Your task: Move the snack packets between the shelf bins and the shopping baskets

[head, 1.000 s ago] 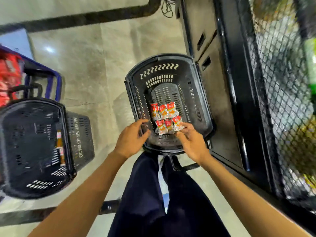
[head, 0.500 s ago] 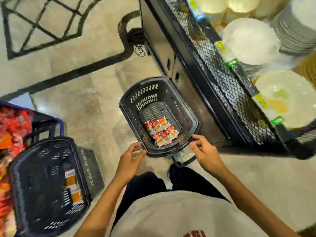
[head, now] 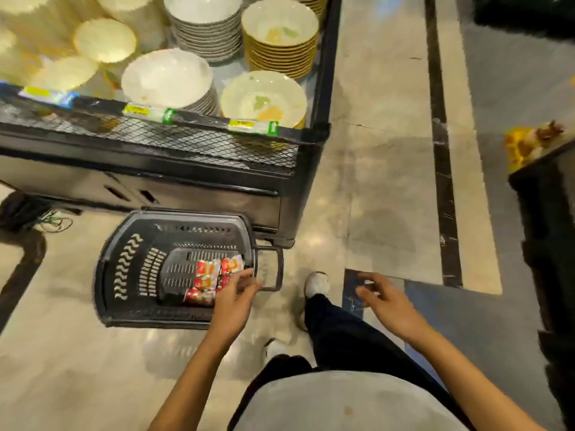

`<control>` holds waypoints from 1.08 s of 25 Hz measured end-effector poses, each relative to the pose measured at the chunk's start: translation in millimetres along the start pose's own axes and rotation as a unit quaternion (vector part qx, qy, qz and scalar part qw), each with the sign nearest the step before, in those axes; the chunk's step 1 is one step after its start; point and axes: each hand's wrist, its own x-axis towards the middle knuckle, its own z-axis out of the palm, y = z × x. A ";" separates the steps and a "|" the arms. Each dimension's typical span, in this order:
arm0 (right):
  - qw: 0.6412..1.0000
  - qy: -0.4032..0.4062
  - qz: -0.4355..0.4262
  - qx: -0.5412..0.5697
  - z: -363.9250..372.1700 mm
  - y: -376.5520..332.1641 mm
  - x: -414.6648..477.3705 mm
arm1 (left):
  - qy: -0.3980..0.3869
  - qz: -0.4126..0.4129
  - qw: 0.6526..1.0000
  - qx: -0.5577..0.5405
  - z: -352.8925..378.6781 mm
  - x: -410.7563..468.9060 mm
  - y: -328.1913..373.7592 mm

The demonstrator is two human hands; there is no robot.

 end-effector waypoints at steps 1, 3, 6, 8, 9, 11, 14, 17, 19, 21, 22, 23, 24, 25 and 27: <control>0.999 0.028 0.014 0.023 -9.0 11.4 -6.2 | -0.034 0.014 0.999 0.016 16.3 7.7 14.0; 0.995 0.072 0.032 0.066 -24.5 31.1 -14.8 | -0.096 0.038 0.994 0.045 50.7 18.0 40.3; 0.984 0.116 0.059 0.120 -47.0 55.9 -24.4 | -0.152 0.074 0.982 0.082 108.3 29.1 73.3; 0.977 0.137 0.072 0.150 -66.9 72.8 -25.4 | -0.191 0.079 0.973 0.104 149.7 34.1 92.8; 0.973 0.148 0.079 0.161 -79.2 83.3 -23.6 | -0.210 0.078 0.967 0.119 171.0 37.3 100.2; 0.964 0.171 0.095 0.183 -107.7 102.6 -18.5 | -0.229 0.075 0.960 0.142 212.9 43.3 111.4; 0.955 0.198 0.097 0.199 -153.9 124.8 -5.5 | -0.234 0.069 0.957 0.154 262.9 51.3 122.2; 0.947 0.226 0.087 0.212 -209.9 139.7 12.3 | -0.246 0.053 0.953 0.171 305.6 62.3 137.9; 0.941 0.238 0.082 0.227 -244.8 141.4 27.4 | -0.252 0.049 0.951 0.174 327.0 72.0 153.2; 0.934 0.250 0.082 0.241 -276.4 140.3 47.5 | -0.256 0.041 0.948 0.184 345.9 87.9 166.2; 0.930 0.254 0.081 0.251 -293.9 140.7 61.7 | -0.260 0.034 0.946 0.193 360.1 101.2 173.9; 0.926 0.261 0.079 0.260 -310.8 141.7 77.3 | -0.268 0.034 0.941 0.202 376.6 115.7 183.0; 0.920 0.273 0.079 0.269 -328.8 144.0 94.8 | -0.277 0.038 0.938 0.206 396.1 131.2 195.2; 0.915 0.284 0.082 0.276 -347.9 146.4 112.1 | -0.283 0.046 0.935 0.209 418.0 147.5 209.5; 0.903 0.299 0.095 0.293 -385.7 148.1 139.9 | -0.295 0.061 0.928 0.218 464.0 176.5 243.0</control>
